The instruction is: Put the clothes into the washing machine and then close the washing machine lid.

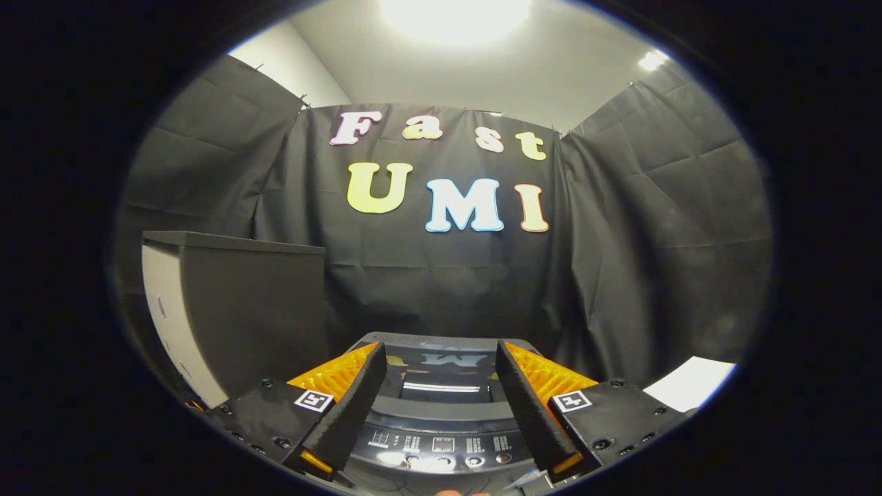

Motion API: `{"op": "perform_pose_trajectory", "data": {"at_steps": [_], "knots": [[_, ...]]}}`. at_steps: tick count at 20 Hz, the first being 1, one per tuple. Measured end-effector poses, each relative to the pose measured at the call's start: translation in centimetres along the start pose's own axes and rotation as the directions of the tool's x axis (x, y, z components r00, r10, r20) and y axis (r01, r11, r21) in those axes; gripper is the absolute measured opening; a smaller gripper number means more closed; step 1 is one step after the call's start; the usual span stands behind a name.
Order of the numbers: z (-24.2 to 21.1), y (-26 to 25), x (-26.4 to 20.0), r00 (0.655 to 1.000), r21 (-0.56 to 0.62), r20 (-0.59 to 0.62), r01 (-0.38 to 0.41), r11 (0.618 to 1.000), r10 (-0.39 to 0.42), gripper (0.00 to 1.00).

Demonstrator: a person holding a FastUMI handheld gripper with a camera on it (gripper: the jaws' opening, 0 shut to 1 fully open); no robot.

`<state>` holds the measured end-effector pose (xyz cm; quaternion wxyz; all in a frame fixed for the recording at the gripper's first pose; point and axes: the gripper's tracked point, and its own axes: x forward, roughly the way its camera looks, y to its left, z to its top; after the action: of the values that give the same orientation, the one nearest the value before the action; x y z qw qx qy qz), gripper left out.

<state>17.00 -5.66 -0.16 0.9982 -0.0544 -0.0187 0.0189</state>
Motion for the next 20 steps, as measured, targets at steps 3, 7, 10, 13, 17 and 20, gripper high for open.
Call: {"op": "perform_pose_trajectory", "data": {"at_steps": [3,7,10,13,17,20], "knots": [[-0.2,-0.8,-3.9,0.998,-0.047,0.053,0.017,0.999,-0.015,0.99],[-2.3,-0.1,-7.9,0.999,-0.014,0.020,-0.034,0.999,0.034,0.99],[-2.9,1.2,-10.6,0.995,0.048,0.038,-0.095,0.994,0.093,0.99],[-4.3,0.9,-13.3,0.993,0.039,0.052,-0.107,0.993,0.105,0.99],[-6.1,0.2,-15.6,0.994,0.048,0.047,-0.100,0.994,0.097,0.99],[-6.2,-0.1,-17.0,0.994,0.087,0.053,-0.101,0.991,0.097,0.99]]}}
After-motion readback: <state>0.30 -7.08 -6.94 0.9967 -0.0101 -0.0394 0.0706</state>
